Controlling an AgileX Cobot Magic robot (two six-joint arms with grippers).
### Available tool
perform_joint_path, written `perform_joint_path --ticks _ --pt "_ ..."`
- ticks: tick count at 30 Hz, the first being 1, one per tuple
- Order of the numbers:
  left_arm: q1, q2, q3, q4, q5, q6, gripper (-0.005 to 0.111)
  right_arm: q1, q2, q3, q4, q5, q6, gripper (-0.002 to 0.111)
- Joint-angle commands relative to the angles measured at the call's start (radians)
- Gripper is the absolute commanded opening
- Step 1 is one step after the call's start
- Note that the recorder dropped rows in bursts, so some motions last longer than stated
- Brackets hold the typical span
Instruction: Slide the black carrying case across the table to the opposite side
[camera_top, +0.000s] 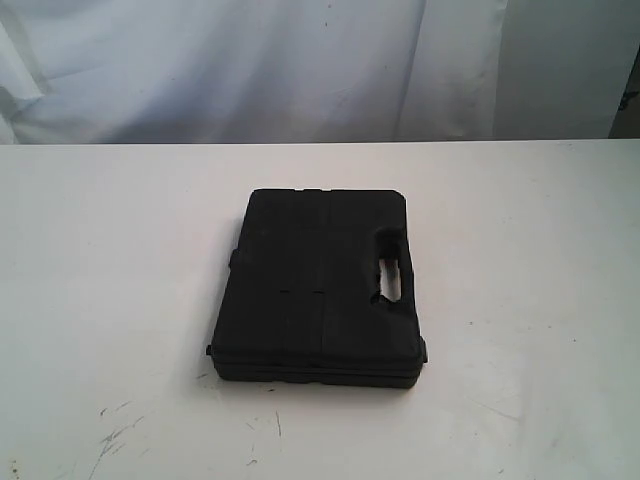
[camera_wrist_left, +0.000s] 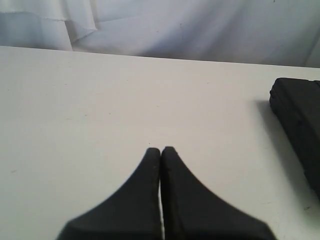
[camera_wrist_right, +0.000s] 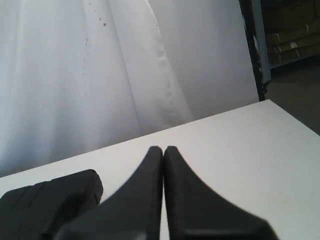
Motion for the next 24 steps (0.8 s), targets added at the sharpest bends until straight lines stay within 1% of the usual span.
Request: perform_joint_path --ticks 1,4,9,11,15,18,24 --pt "-0.006 -0.004 0.005 0.001 -0.005 -0.005 0.000 -0.005 -0.003 0.004 0.015 -0.030 0.006 0.000" --pt "-0.006 -0.004 0.005 0.001 -0.005 -0.005 0.000 -0.005 -0.003 0.004 -0.009 -0.054 -0.002 0.000" --pt "-0.006 -0.004 0.005 0.001 -0.005 -0.005 0.000 -0.005 -0.003 0.004 -0.011 -0.235 0.009 0.000" --pt "-0.006 -0.004 0.005 0.001 -0.005 -0.005 0.000 -0.005 -0.003 0.004 -0.009 -0.260 0.029 0.000" --pt "-0.006 -0.004 0.005 0.001 -0.005 -0.005 0.000 -0.005 -0.003 -0.075 -0.009 -0.246 0.029 0.000" --pt "-0.006 -0.004 0.005 0.001 -0.005 -0.005 0.000 -0.005 0.009 -0.166 -0.009 -0.186 0.023 0.000" --pt "-0.006 -0.004 0.005 0.001 -0.005 -0.005 0.000 -0.005 0.200 -0.368 -0.009 -0.065 0.023 0.000"
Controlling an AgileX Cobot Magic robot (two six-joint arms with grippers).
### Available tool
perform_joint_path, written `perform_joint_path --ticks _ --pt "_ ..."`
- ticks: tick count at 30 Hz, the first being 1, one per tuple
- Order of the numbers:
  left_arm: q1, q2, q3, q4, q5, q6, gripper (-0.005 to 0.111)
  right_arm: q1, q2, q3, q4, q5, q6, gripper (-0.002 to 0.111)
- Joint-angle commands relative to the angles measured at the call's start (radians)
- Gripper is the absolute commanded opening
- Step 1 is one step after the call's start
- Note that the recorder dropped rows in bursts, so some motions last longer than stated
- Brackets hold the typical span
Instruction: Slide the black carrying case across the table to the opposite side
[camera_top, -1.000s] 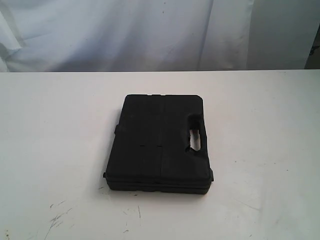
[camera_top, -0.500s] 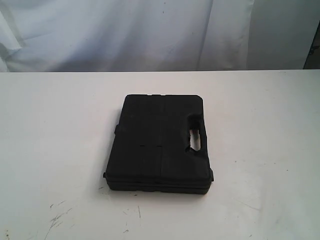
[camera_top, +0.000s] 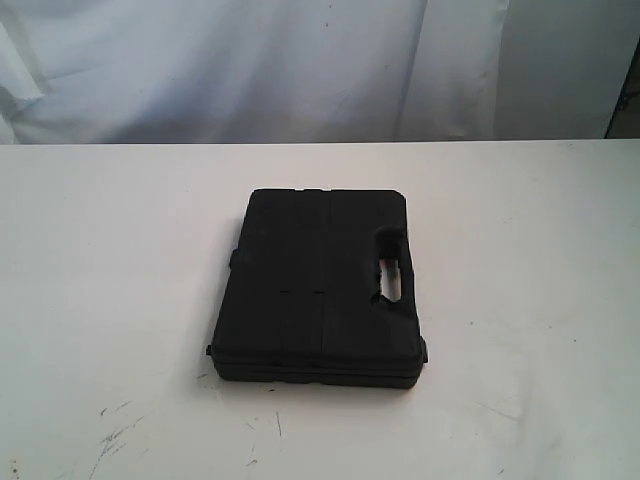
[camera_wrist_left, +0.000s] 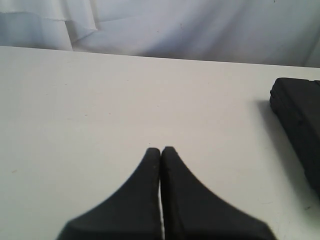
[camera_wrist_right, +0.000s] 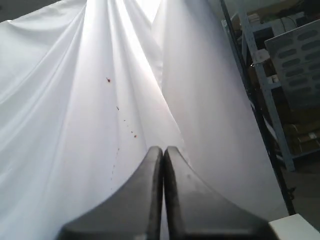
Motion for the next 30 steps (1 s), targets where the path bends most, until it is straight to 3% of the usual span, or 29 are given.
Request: perform_joint_path --ticks 1,8,14,21,30 --pt "-0.006 -0.004 0.005 0.001 -0.005 -0.005 0.000 -0.003 0.163 -0.150 -0.004 0.112 -0.004 0.000" --pt "-0.006 -0.004 0.005 0.001 -0.005 -0.005 0.000 0.055 0.482 -0.380 -0.015 0.297 -0.124 0.000" --pt "-0.006 -0.004 0.005 0.001 -0.005 -0.005 0.000 0.151 0.854 -0.575 -0.004 0.560 -0.143 0.000" --pt "-0.006 -0.004 0.005 0.001 -0.005 -0.005 0.000 0.192 1.083 -0.610 0.033 0.790 -0.143 0.000" --pt "-0.006 -0.004 0.005 0.001 -0.005 -0.005 0.000 0.196 1.195 -0.585 0.131 0.758 -0.187 0.000"
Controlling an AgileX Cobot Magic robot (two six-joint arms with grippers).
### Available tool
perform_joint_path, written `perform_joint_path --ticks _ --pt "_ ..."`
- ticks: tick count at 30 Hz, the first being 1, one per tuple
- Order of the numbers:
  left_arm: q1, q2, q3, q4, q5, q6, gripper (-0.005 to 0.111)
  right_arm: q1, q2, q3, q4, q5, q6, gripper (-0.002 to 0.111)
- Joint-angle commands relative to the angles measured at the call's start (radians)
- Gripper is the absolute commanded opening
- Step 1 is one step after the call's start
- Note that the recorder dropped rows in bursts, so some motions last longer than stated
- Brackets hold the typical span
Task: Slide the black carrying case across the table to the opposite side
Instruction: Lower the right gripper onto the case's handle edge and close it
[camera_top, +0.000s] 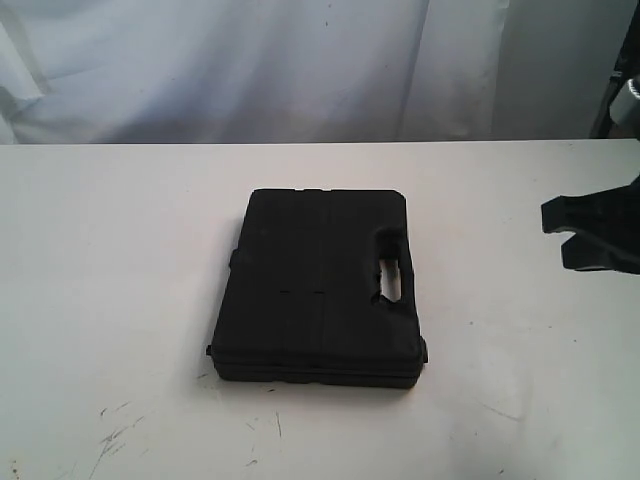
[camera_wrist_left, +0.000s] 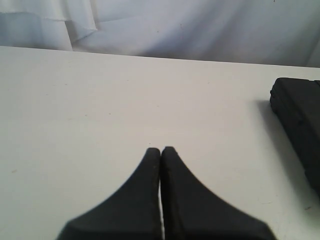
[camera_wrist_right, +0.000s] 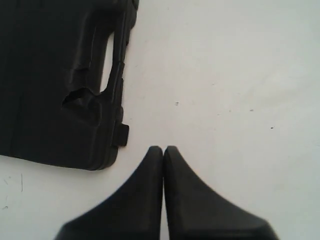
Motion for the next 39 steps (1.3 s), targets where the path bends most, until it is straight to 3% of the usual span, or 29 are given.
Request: perform_joint_path --ticks 1,21,29,39 --pt "-0.006 -0.004 0.005 0.001 -0.005 -0.005 0.000 0.006 0.050 -0.025 0.064 -0.007 -0.052 0.000" --pt "-0.006 -0.004 0.005 0.001 -0.005 -0.005 0.000 0.234 0.474 -0.445 -0.133 0.114 0.220 0.000" --pt "-0.006 -0.004 0.005 0.001 -0.005 -0.005 0.000 0.267 0.647 -0.563 -0.157 0.135 0.283 0.001" --pt "-0.006 -0.004 0.005 0.001 -0.005 -0.005 0.000 0.267 0.779 -0.703 -0.201 0.205 0.323 0.038"
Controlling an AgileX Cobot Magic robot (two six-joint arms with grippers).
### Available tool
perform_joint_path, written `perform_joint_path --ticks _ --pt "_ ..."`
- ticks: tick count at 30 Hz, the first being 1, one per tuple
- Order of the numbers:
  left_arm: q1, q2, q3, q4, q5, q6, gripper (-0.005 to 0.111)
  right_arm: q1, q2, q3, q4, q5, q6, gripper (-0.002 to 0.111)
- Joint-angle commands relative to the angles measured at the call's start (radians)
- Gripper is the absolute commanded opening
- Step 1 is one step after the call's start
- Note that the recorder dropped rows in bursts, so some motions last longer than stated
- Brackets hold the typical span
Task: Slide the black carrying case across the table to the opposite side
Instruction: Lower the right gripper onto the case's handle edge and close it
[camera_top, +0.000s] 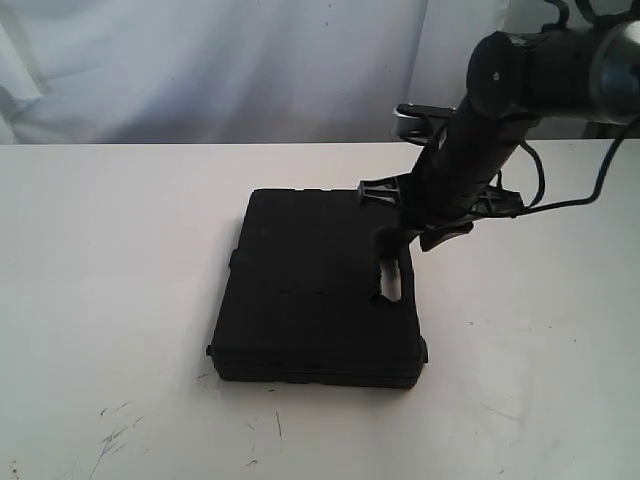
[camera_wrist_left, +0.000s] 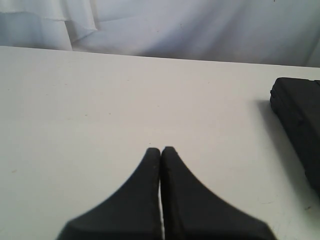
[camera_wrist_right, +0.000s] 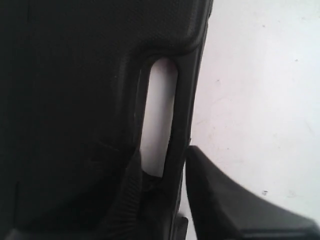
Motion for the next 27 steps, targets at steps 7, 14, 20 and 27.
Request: perform_joint_path --ticks 7,14,20,27 --pt "-0.006 -0.004 0.005 0.001 -0.007 -0.005 0.000 0.003 0.112 -0.118 -0.081 0.098 0.093 0.042" --pt "-0.006 -0.004 0.005 0.001 -0.007 -0.005 0.000 0.003 0.145 -0.123 -0.083 0.053 0.105 0.042" --pt "-0.006 -0.004 0.005 0.001 -0.007 -0.005 0.000 0.003 0.182 -0.123 -0.071 0.026 0.106 0.042" --pt "-0.006 -0.004 0.005 0.001 -0.007 -0.005 0.000 0.003 0.207 -0.123 -0.071 0.006 0.106 0.040"
